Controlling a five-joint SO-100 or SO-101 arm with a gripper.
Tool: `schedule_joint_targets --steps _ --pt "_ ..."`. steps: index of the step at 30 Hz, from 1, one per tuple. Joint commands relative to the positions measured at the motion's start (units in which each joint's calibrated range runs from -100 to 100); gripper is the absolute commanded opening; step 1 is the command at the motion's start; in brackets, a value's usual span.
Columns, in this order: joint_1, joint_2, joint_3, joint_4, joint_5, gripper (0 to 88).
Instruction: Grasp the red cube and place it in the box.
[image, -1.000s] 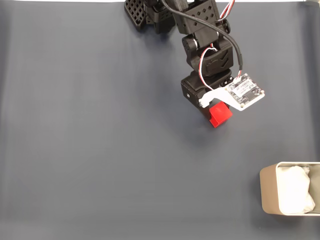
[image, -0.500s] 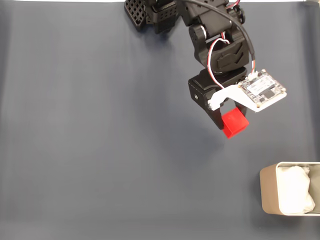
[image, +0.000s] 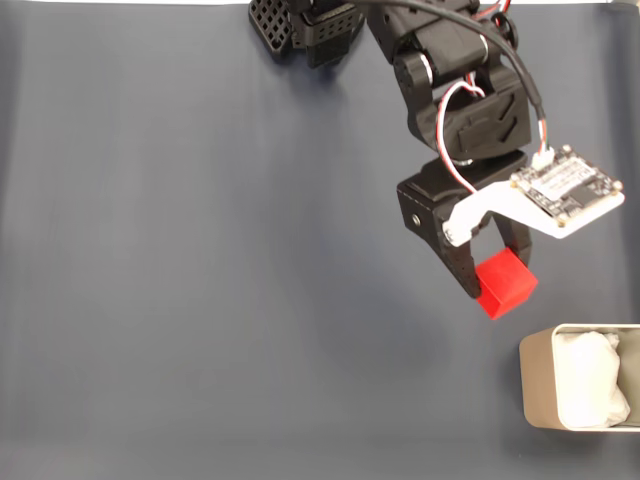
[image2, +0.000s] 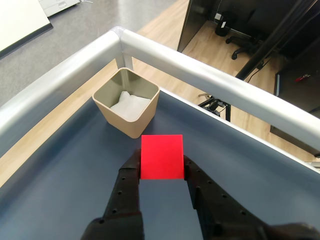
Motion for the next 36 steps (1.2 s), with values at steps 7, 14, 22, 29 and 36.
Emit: schedule_joint_targets --steps 7,14,22,29,36 --pt "-1.0 7.2 -12.9 0.2 1.0 4.4" --pt "-1.9 14.2 -21.5 0.2 1.1 4.5" --pt "-3.2 19.5 -27.8 0.2 1.0 4.4" --pt "-4.3 23.0 -33.2 0.2 0.8 4.4" --pt "-5.1 25.5 -37.4 0.2 1.1 4.4"
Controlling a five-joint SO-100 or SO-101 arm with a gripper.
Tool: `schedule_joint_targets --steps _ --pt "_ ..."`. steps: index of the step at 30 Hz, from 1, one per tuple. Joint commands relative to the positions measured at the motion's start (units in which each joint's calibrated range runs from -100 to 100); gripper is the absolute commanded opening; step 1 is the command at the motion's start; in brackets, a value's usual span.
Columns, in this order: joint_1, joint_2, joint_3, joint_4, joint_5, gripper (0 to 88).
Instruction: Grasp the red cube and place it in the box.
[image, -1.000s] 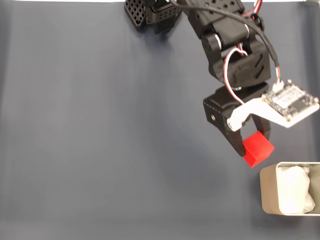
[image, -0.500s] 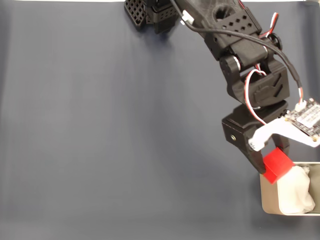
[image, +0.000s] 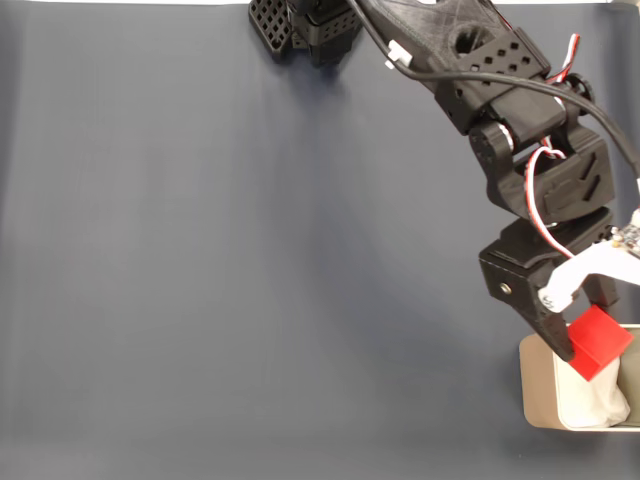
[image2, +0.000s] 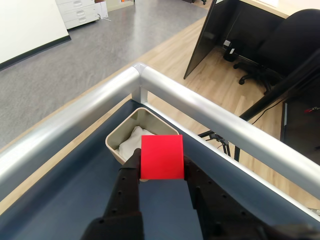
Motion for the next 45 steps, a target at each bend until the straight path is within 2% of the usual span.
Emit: schedule_joint_targets --steps 1,45 --pt "-0.9 0.0 -5.1 0.2 0.4 4.4" --pt "-2.7 13.0 -18.4 0.2 -1.3 5.2"
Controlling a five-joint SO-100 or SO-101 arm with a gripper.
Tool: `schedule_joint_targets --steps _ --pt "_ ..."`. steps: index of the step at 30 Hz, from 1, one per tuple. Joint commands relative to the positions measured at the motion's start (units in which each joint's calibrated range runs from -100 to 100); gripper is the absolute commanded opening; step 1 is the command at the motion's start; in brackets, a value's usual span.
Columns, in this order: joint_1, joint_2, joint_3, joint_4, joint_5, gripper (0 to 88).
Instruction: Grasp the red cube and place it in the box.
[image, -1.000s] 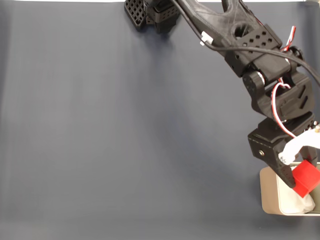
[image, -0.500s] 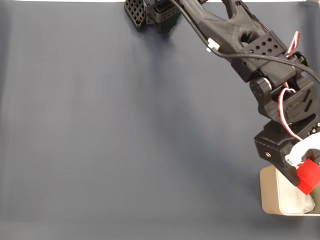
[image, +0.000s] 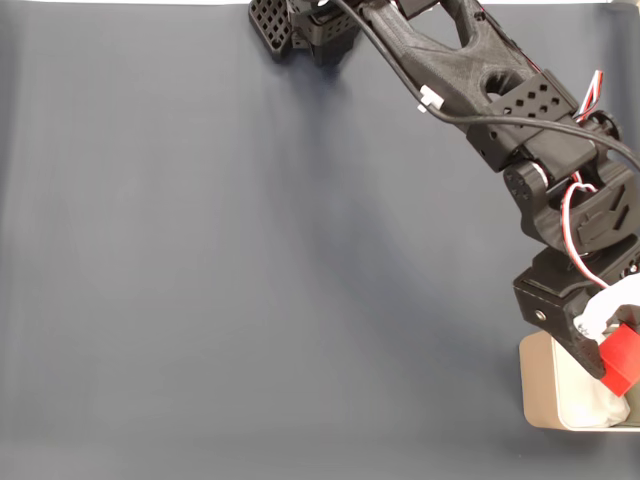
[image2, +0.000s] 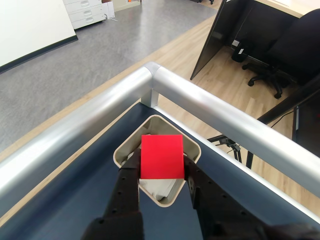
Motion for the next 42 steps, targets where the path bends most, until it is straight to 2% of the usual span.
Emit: schedule_joint_targets --steps 1,10,16,21,27,42 --pt "-0.5 -0.9 -3.8 -0.1 -0.4 5.2" --pt "-0.6 -0.9 -3.8 -0.1 -0.7 5.8" --pt "-0.5 -1.1 -3.8 -0.5 -2.1 29.9" --pt "-0.4 -1.4 -3.8 -1.0 -3.1 39.9" --pt "-0.4 -1.7 -3.8 -1.4 -3.8 42.6" --pt "-0.4 -2.9 -3.4 -1.6 -4.2 42.7"
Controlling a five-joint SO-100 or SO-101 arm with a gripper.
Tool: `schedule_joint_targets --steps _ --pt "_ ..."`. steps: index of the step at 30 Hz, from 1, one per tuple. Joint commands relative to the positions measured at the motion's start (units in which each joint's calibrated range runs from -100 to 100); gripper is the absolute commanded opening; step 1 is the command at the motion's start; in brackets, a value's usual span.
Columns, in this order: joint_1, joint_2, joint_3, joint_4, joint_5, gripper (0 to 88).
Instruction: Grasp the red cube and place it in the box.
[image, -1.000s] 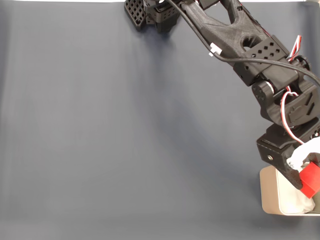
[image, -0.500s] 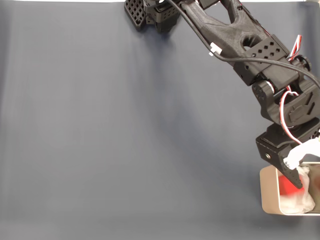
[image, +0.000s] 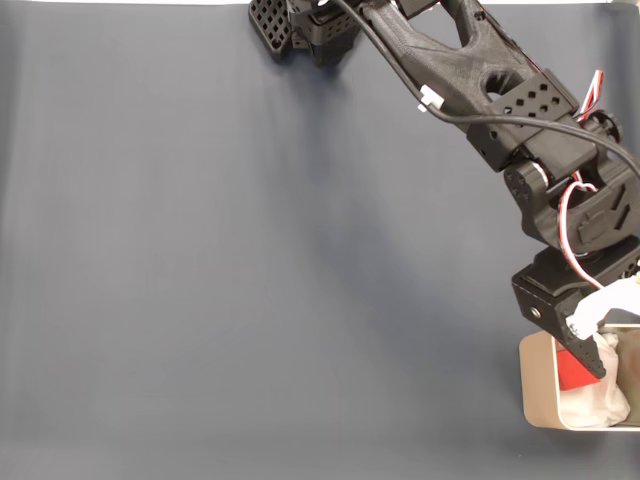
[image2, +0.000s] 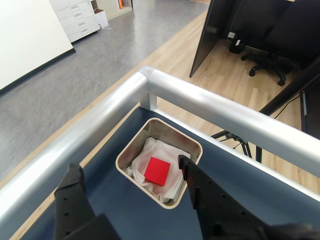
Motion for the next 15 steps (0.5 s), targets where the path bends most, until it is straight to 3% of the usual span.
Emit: schedule_joint_targets --steps 1,7,15 --pt "-0.4 -3.0 -3.4 -1.2 -0.5 42.7" --pt "-0.4 -3.5 -3.1 -1.1 -0.4 36.0" --pt "-0.1 -6.0 -0.8 -0.9 -0.1 7.6"
